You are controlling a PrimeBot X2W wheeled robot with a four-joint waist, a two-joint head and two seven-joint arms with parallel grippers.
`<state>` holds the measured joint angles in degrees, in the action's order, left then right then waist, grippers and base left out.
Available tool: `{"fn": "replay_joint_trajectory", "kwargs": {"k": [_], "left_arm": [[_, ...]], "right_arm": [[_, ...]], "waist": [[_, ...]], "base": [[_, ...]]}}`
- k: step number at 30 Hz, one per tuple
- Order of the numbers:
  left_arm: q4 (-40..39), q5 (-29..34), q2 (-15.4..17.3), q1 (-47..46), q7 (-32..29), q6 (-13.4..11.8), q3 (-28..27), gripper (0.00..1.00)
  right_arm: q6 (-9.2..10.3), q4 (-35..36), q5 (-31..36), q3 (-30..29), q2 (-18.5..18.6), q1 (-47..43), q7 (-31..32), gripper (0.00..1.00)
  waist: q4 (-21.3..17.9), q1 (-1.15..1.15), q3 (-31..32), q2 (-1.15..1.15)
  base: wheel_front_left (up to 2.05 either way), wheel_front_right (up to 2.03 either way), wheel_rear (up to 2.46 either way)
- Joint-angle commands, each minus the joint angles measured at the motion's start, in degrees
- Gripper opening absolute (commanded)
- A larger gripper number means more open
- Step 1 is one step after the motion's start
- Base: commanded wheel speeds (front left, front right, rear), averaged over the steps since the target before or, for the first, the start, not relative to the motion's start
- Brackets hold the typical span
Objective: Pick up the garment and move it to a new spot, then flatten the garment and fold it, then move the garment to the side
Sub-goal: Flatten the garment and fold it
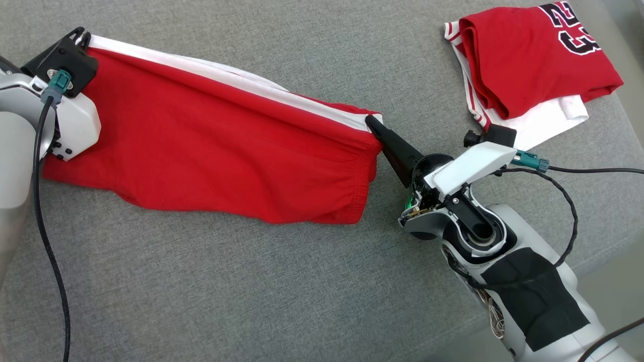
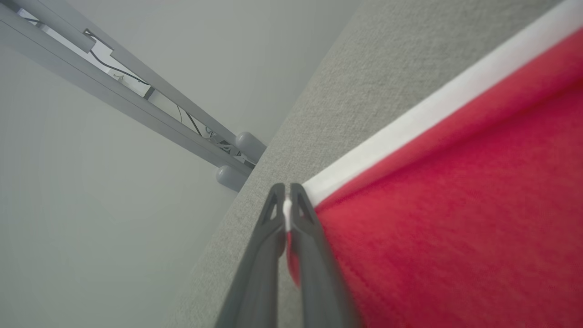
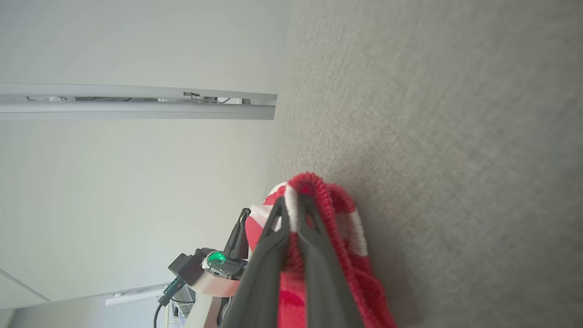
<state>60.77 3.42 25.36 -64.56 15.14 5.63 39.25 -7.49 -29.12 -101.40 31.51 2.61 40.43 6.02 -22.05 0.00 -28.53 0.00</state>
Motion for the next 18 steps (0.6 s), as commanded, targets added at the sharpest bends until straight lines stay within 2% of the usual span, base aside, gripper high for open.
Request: {"fn": "replay_joint_trajectory", "kwargs": {"k": [1, 2, 3, 4, 5, 18], "left_arm": [[0.1, -0.6, 0.6, -0.6, -0.1, -0.7, 0.1, 0.28], [-0.2, -0.6, 0.6, -0.6, -0.1, -0.8, 0.2, 0.46], [-0.9, -0.6, 0.6, -0.4, -0.1, -0.7, 0.4, 0.77], [-1.3, -0.7, 0.6, -0.1, -0.1, -0.9, 0.5, 1.00], [-1.6, -0.8, 0.6, 0.2, -0.1, -0.9, 0.6, 1.00], [-4.2, -3.0, 0.6, 3.2, -0.1, -3.1, 1.0, 1.00]], "right_arm": [[0.01, -1.2, -1.0, 0.0, 0.6, -0.2, 0.0, 0.21], [0.01, -1.3, -1.2, 0.0, 0.6, -0.1, 0.1, 0.31], [0.01, -1.4, -1.3, 0.1, 0.6, 0.0, 0.0, 0.43], [0.01, -1.4, -1.6, 0.2, 0.6, 0.2, 0.0, 0.72], [0.01, -1.5, -1.8, 0.2, 0.6, 0.2, 0.0, 1.00], [0.01, -3.7, 2.2, -0.4, 0.6, -0.3, -2.7, 1.00]], "waist": [[0.1, 0.00, 0.0, 0.00], [0.1, 0.00, 0.0, 0.00], [0.1, 0.00, -0.1, 0.00], [0.1, 0.00, -0.1, 0.00], [0.2, 0.00, -0.1, 0.00], [0.9, 0.00, 2.8, 0.00]], "base": [[0.00, 0.00, 0.00], [0.00, 0.00, 0.00], [0.00, 0.00, 0.00], [0.00, 0.00, 0.00], [0.00, 0.00, 0.00], [0.00, 0.00, 0.00]]}}
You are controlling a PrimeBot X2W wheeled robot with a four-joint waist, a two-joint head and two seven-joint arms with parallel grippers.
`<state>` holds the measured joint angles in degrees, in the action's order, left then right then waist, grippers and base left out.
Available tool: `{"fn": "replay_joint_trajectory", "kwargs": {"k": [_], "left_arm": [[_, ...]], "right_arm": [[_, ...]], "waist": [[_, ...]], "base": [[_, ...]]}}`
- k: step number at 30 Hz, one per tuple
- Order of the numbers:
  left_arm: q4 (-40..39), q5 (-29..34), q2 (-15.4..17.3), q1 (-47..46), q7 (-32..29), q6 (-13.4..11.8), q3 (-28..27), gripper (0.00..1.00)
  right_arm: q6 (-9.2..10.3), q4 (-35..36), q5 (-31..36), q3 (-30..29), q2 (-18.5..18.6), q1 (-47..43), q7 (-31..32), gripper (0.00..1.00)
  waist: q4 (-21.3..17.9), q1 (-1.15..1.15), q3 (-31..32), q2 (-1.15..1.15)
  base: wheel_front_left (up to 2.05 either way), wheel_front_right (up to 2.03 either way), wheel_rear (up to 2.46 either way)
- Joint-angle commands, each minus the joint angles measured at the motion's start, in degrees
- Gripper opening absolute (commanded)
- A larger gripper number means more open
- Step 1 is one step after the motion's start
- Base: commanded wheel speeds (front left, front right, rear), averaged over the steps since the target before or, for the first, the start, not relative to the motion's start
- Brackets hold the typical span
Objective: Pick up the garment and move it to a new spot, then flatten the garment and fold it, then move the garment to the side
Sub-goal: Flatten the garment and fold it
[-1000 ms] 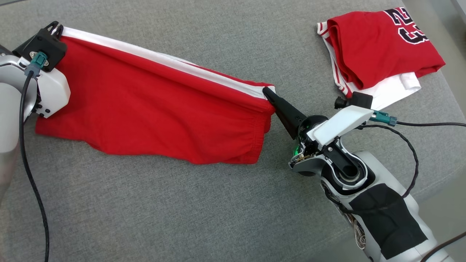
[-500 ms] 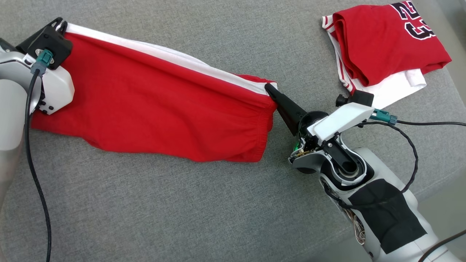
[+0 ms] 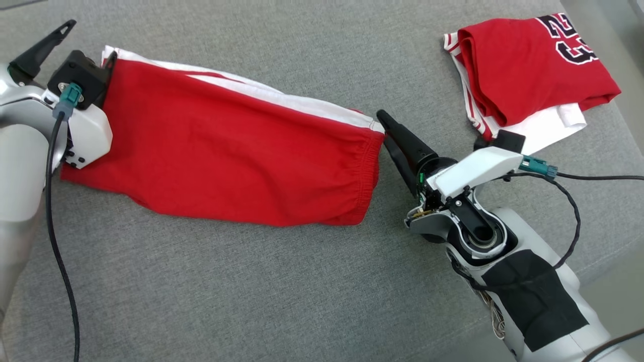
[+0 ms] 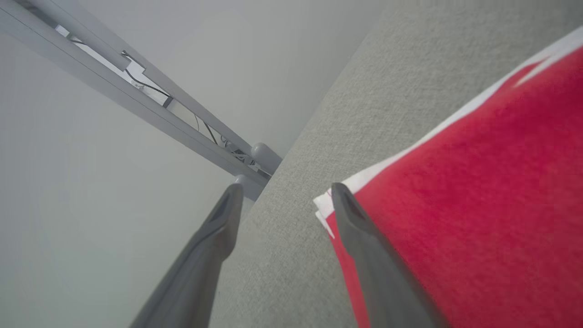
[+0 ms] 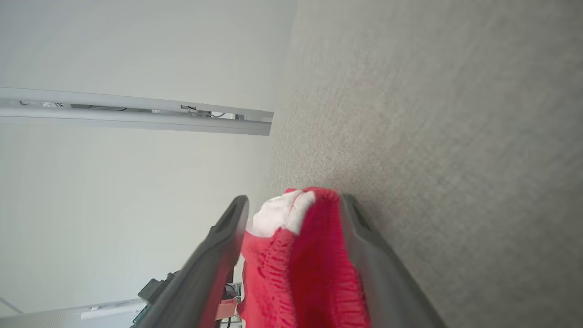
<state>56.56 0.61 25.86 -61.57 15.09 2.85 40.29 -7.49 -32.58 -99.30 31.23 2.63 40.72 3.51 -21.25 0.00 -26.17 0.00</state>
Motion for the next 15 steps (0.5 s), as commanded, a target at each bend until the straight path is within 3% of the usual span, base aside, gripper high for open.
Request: {"fn": "replay_joint_trajectory", "kwargs": {"k": [1, 8, 15], "left_arm": [[-0.4, -0.4, 0.0, 0.7, 0.0, -0.6, -0.2, 1.00], [-4.3, -2.1, 0.0, 4.0, 0.0, -2.4, -0.8, 1.00], [-12.8, -5.0, -0.5, 9.2, 0.0, -5.2, -3.4, 1.00]], "right_arm": [[0.01, -0.7, 1.0, -0.4, 0.6, -0.7, -0.6, 1.00], [0.01, -0.3, 9.1, -1.0, 2.7, -1.4, -5.4, 1.00], [-0.01, -3.0, 23.2, 2.9, 7.3, -0.2, -18.0, 1.00]], "waist": [[0.2, 0.00, 0.9, 0.00], [1.0, 0.00, 5.2, 0.00], [2.8, 0.00, 11.0, 0.00]], "base": [[0.00, 0.00, 0.00], [0.00, 0.00, 0.00], [0.00, 0.00, 0.00]]}}
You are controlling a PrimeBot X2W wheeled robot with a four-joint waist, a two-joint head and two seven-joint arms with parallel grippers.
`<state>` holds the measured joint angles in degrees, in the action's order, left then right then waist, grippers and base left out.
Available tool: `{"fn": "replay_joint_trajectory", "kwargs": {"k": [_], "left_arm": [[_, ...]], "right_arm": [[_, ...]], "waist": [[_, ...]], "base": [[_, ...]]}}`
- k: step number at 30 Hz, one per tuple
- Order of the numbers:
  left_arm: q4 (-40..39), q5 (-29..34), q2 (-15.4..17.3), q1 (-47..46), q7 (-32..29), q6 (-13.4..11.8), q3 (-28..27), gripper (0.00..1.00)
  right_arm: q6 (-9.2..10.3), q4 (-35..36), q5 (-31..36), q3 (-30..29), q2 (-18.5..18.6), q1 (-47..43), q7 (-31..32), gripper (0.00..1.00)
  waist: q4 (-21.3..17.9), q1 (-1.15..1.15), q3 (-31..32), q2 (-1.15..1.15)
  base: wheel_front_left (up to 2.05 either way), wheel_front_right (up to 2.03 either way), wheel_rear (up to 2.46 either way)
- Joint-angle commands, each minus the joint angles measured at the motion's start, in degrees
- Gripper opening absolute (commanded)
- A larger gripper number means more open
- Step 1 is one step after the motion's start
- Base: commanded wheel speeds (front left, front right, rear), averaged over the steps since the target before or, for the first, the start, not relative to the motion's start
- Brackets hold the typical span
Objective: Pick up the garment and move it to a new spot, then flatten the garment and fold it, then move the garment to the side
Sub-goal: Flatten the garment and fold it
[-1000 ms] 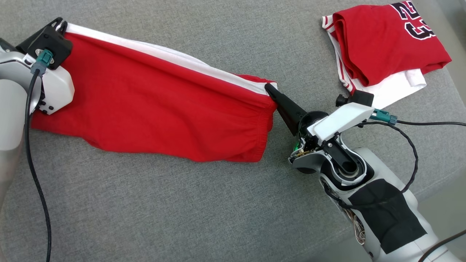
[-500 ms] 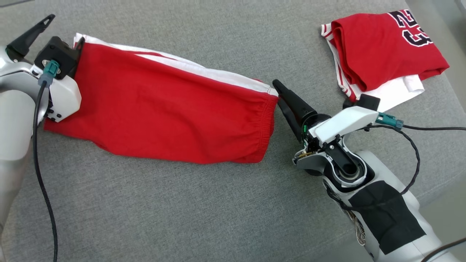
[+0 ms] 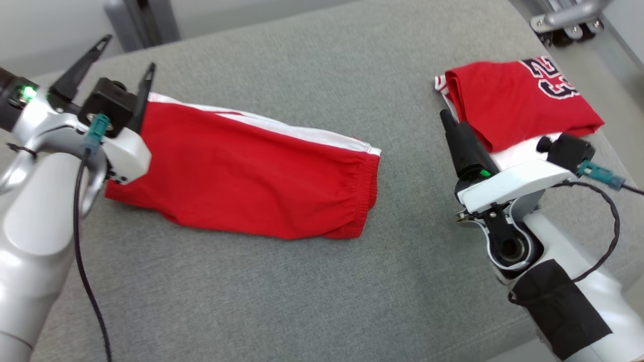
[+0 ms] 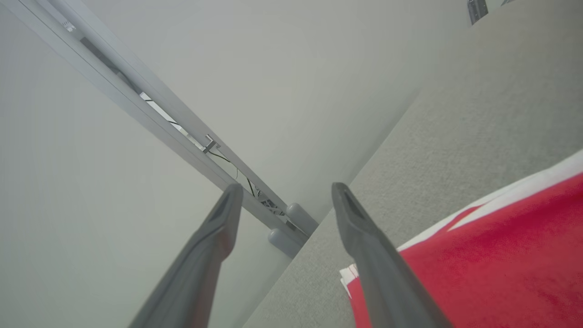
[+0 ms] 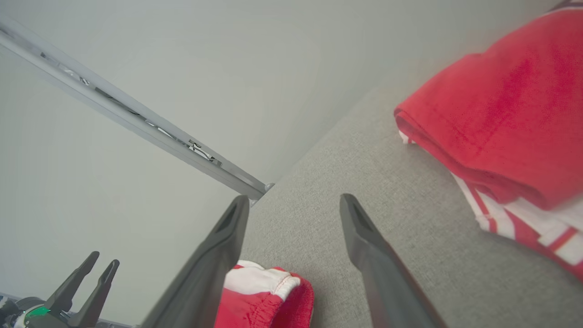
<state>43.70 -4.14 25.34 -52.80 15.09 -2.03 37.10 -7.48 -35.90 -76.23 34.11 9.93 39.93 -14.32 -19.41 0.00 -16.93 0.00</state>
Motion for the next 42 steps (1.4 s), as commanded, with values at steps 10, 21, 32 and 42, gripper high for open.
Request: {"fn": "replay_joint_trajectory", "kwargs": {"k": [10, 21, 32, 42], "left_arm": [[-15.4, -4.3, -1.0, 12.3, 0.0, -5.0, -8.0, 1.00], [-29.1, -5.2, -6.4, 32.3, 0.0, -8.6, -16.5, 1.00], [-35.4, -1.2, -14.6, 46.2, 0.0, -9.8, -21.6, 1.00], [-36.1, 1.7, -18.0, 50.1, 0.0, -7.9, -23.6, 1.00]], "right_arm": [[0.00, 13.9, 31.7, -15.6, 0.8, -9.6, -0.9, 1.00], [0.00, 22.0, 47.5, -23.6, -2.5, -22.1, -0.8, 1.00], [0.00, 22.6, 47.0, -24.6, -3.5, -29.9, -0.8, 1.00], [0.00, 21.1, 47.1, -25.0, -4.5, -31.9, -0.8, 1.00]], "waist": [[5.6, 0.00, 8.9, 0.00], [10.4, 0.00, 14.2, 0.00], [13.5, 0.00, 15.9, 0.00], [14.4, 0.00, 16.2, 0.00]], "base": [[0.00, 0.00, 0.00], [0.00, 0.00, 0.00], [0.00, 0.00, 0.00], [0.00, 0.00, 0.00]]}}
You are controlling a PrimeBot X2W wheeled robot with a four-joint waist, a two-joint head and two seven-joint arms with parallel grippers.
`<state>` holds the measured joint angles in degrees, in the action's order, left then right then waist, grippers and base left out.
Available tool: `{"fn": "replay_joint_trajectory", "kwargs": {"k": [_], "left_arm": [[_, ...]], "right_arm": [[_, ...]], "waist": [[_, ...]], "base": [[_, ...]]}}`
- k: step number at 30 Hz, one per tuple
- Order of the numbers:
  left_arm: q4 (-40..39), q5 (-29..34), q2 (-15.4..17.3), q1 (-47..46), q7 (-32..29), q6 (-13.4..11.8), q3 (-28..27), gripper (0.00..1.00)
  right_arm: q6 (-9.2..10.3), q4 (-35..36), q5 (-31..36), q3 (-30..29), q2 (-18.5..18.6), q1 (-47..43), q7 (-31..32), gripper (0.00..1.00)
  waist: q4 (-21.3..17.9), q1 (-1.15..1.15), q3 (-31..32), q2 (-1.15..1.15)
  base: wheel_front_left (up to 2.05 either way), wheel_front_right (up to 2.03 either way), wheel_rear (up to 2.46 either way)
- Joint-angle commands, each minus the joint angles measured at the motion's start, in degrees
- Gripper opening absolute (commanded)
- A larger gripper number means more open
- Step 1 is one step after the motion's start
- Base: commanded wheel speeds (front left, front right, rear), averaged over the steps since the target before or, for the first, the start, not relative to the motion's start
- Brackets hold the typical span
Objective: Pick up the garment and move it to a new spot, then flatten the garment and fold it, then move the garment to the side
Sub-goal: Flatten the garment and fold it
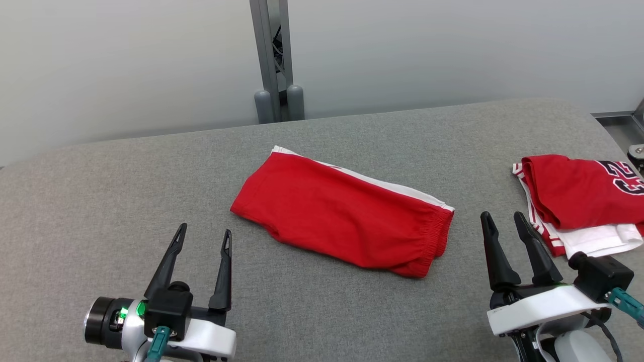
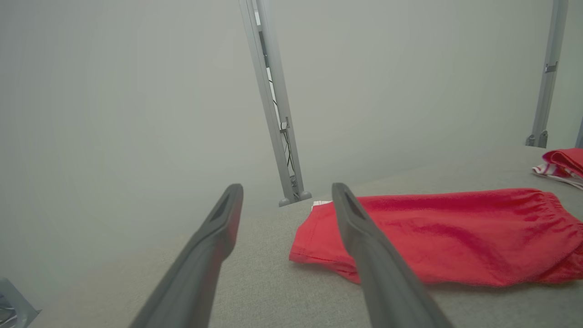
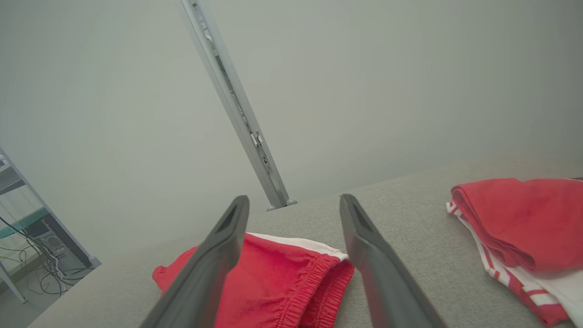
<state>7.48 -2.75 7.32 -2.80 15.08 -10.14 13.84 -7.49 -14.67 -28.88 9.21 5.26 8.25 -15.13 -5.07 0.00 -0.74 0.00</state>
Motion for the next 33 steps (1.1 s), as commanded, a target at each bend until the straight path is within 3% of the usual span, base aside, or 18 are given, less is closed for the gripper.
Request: {"fn": "replay_joint_trajectory", "kwargs": {"k": [1, 5, 11, 25, 33], "left_arm": [[0.3, 0.5, 0.0, -0.1, 0.0, 0.6, -0.5, 1.00], [0.3, 0.9, -0.3, -0.7, 0.0, 1.4, -1.2, 1.00], [0.7, 1.9, -0.1, -1.4, 0.0, 2.6, -1.3, 1.00], [2.4, 3.2, 1.5, -5.3, 0.0, 3.1, -0.1, 1.00], [2.4, 3.2, 1.9, -6.2, 0.0, 2.6, 0.4, 1.00]], "right_arm": [[0.01, -0.2, -0.2, 0.0, 0.1, -0.1, 0.0, 1.00], [0.01, -1.6, -0.8, 0.5, 0.1, 0.5, 0.0, 1.00], [0.01, -9.7, -1.1, 2.5, 0.2, 4.4, 0.0, 1.00], [0.01, -35.7, -2.1, 3.8, -2.0, 18.9, 0.0, 1.00], [0.01, -39.7, -6.3, 7.1, -2.2, 21.6, 0.0, 1.00]], "waist": [[0.1, 0.00, 0.0, 0.00], [0.2, 0.00, -0.3, 0.00], [0.8, 0.00, -2.7, 0.00], [4.0, 0.00, -9.1, 0.00], [4.5, 0.00, -10.4, 0.00]], "base": [[0.00, 0.00, 0.00], [0.00, 0.00, 0.00], [0.00, 0.00, 0.00], [0.00, 0.00, 0.00], [0.00, 0.00, 0.00]]}}
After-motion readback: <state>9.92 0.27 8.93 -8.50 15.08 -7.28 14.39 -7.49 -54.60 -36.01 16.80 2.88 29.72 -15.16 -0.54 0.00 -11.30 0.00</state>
